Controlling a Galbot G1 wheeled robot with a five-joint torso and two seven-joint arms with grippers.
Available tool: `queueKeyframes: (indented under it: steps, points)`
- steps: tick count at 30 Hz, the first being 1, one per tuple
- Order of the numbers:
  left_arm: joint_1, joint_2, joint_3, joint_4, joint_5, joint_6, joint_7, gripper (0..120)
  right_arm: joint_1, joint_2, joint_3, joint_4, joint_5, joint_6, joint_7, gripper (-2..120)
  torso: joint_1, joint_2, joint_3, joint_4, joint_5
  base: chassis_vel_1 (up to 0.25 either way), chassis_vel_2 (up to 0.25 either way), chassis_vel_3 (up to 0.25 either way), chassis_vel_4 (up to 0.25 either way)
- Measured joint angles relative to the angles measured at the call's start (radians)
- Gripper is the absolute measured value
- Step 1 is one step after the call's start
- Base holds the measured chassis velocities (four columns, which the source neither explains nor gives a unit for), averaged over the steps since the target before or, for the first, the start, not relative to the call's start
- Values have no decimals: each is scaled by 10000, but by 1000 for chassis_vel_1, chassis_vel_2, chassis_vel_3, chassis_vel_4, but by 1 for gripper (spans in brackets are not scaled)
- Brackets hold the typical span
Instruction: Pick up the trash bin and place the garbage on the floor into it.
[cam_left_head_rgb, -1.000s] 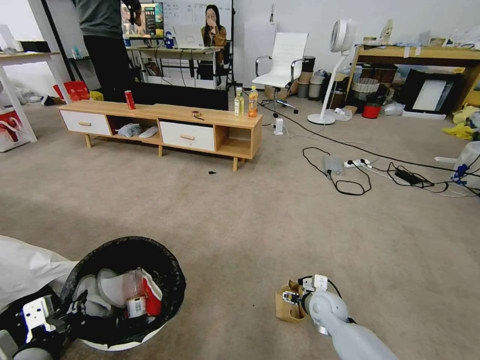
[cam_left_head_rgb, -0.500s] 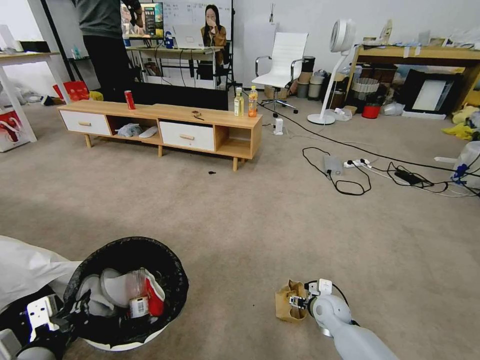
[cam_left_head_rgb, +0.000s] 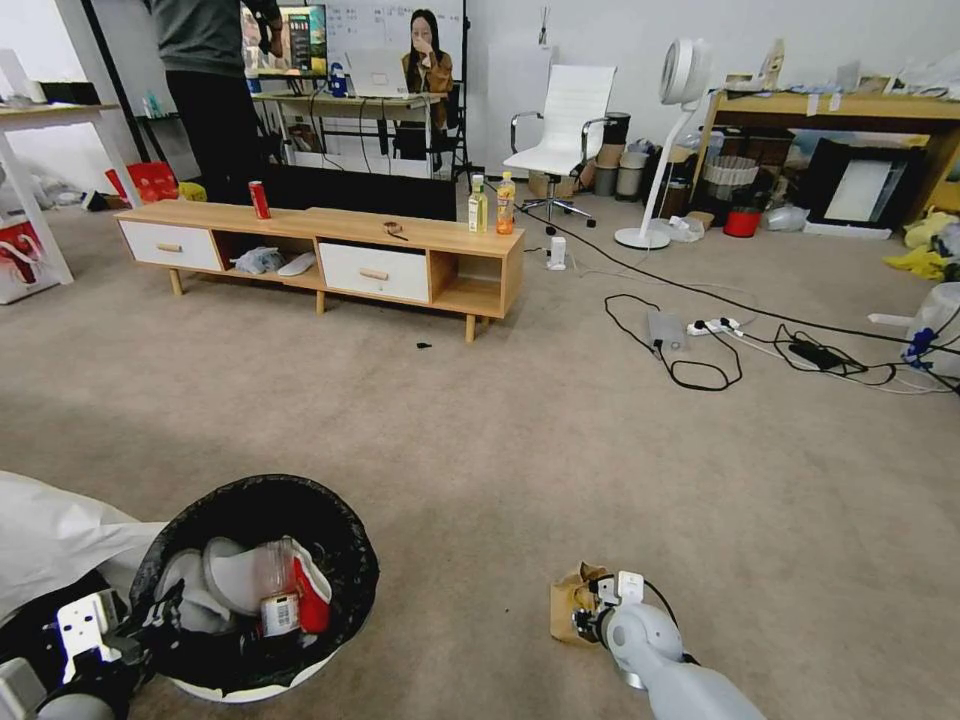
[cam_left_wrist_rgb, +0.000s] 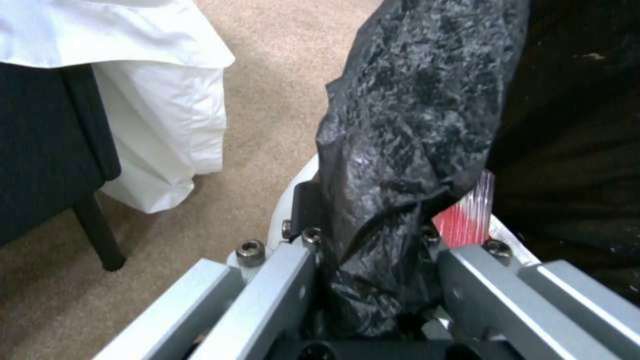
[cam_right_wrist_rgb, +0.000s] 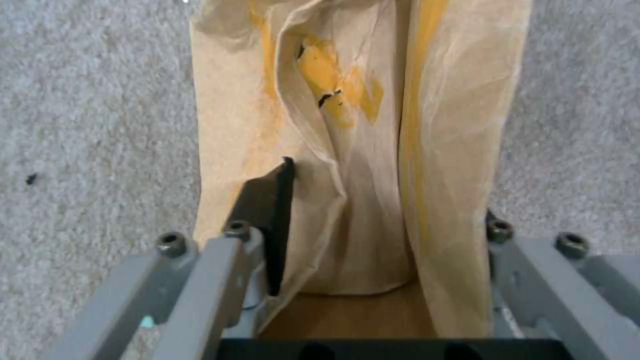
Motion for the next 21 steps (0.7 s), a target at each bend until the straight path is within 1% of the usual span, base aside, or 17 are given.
queueKeyframes:
  steps: [1,2,4,5,7,8,10,11,12,21]
  points:
    - [-12,1,1,1,0,-6,0,5,0,7,-1,-48,-57,24,-37,36,0,0,0,1,1,0,0,0,0]
    - [-12,1,1,1,0,-6,0,5,0,7,-1,-48,-57,24,-37,36,0,0,0,1,1,0,0,0,0]
    - [-26,3,17,4,1,-14,1,5,-15,-14,-3,-70,-110,52,-60,28,0,0,0,1,0,0,0,0,0]
    - [-26,3,17,4,1,-14,1,5,-15,-14,-3,-70,-110,52,-60,28,0,0,0,1,0,0,0,0,0]
    - [-59,-2,65,42,27,-16,5,5,-79,-76,3,-55,-177,103,-102,14,0,0,0,1,2,0,0,0,0]
    - [-59,-2,65,42,27,-16,5,5,-79,-76,3,-55,-177,103,-102,14,0,0,0,1,2,0,0,0,0]
    - [-71,-15,108,63,65,-18,8,5,-132,-134,3,21,-205,132,-123,4,0,0,0,2,3,0,0,0,0]
    - [-71,-15,108,63,65,-18,8,5,-132,-134,3,21,-205,132,-123,4,0,0,0,2,3,0,0,0,0]
    - [-74,-21,122,67,89,-20,9,5,-178,-195,3,127,-208,145,-126,0,1,0,1,2,3,0,0,0,0]
    - [-95,-29,124,69,103,-22,10,5,-387,-535,2,857,-190,217,-67,0,0,0,2,0,3,0,0,0,0]
